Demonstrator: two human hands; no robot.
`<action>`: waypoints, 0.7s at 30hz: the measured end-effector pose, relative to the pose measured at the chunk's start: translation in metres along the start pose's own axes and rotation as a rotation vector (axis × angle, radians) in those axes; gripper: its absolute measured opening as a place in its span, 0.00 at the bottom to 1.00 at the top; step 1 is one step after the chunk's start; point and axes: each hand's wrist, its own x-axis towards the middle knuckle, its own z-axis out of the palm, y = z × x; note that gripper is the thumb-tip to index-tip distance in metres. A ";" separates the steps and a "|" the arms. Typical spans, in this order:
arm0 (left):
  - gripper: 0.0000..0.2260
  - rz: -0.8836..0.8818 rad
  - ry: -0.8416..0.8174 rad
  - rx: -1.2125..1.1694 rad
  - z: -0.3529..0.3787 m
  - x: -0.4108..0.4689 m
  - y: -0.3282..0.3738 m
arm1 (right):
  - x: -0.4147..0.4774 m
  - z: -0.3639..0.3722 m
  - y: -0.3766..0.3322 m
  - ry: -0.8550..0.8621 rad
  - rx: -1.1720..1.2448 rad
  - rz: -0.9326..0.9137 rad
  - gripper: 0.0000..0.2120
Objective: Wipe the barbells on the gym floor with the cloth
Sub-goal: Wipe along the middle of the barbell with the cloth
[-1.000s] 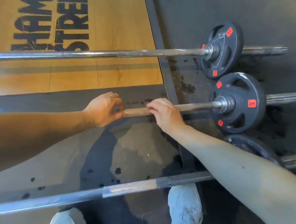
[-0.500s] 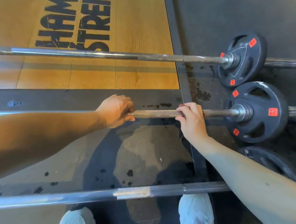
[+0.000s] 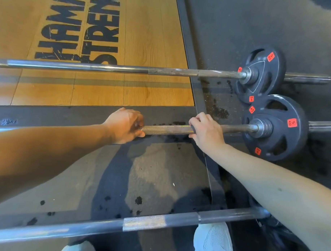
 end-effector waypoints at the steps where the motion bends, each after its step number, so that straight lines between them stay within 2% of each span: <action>1: 0.12 0.003 -0.001 0.000 0.000 -0.001 0.000 | -0.002 0.000 -0.003 0.010 0.017 0.023 0.20; 3: 0.12 0.017 -0.007 0.008 0.000 -0.004 0.001 | -0.009 0.002 -0.014 0.022 0.110 0.072 0.25; 6: 0.12 0.042 -0.006 0.012 -0.001 -0.008 0.002 | -0.014 0.005 -0.038 0.048 0.353 0.075 0.22; 9: 0.12 0.076 0.009 0.018 0.001 -0.012 0.004 | -0.013 0.009 -0.071 0.067 0.536 -0.019 0.19; 12: 0.12 0.103 0.054 0.022 0.006 -0.017 0.002 | -0.012 0.015 -0.089 0.059 0.581 -0.140 0.20; 17: 0.12 0.137 0.084 0.017 0.010 -0.020 0.000 | -0.028 0.018 -0.027 0.123 0.475 -0.318 0.23; 19: 0.12 0.127 0.081 0.024 0.010 -0.019 0.000 | -0.040 0.016 0.010 0.144 0.422 -0.236 0.24; 21: 0.13 0.106 0.073 0.034 0.009 -0.019 0.001 | -0.053 0.015 0.048 0.173 0.387 -0.059 0.25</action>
